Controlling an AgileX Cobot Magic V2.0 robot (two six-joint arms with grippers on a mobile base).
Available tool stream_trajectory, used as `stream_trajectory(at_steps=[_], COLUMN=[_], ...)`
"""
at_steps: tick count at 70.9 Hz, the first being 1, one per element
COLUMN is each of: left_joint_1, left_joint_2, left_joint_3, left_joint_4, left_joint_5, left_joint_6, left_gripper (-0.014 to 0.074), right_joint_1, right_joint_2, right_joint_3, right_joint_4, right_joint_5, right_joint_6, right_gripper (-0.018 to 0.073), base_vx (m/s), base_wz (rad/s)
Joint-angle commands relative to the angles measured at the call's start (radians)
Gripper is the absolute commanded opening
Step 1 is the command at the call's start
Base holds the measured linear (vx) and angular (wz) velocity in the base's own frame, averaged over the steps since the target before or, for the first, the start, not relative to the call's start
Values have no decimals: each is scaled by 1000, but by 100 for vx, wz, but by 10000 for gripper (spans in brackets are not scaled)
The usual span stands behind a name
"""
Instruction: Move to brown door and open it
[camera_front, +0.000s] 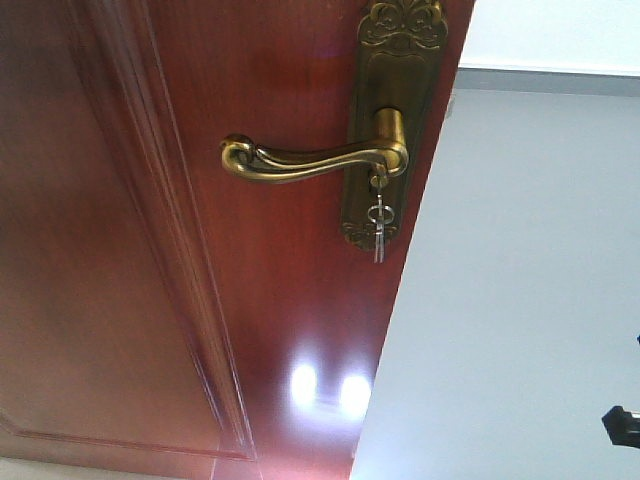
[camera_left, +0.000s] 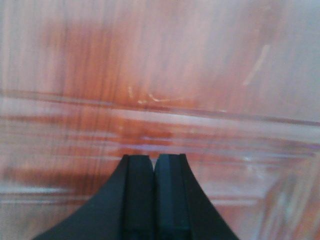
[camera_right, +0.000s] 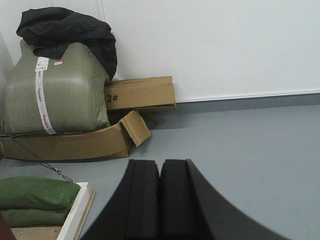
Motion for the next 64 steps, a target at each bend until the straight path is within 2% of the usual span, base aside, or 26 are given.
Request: stream_trajectory(at_steps=[1,37,47,51,55,59,64], left_joint_1=[-2,-2,-2,-2,-2,-2,-2], left_joint_2=[-1,-2,-3,-2,-2,-2,-2], left_joint_3=[-28,-28,-29,-29,-29,-31,-32], left_joint_4=[-19,-19,-4,40,123,217,397], left_joint_5=[-14,-14,-54,-54,-51,-53,-75], left_joint_6=[0,0,12,-4,-49,-144,-351], left_gripper=[11,11,11,11,11,11,11], right_joint_1=[0,0,0,0,0,0,0], right_joint_2=[-8,-8,-8,-8,-8,-8,-8], right_joint_3=[2,2,2,2,2,2,2], right_joint_4=[-4,-4,-4,-4,-4,-4,-4], right_joint_5=[-80,-80,-80,-80,-80,-80,-80], right_joint_6=[-9,-9,-9,-9,-9,-9,-9], right_gripper=[0,0,0,0,0,0,0], base_vx=[0,0,0,0,0,0,0], base_wz=[0,0,0,0,0,0,0])
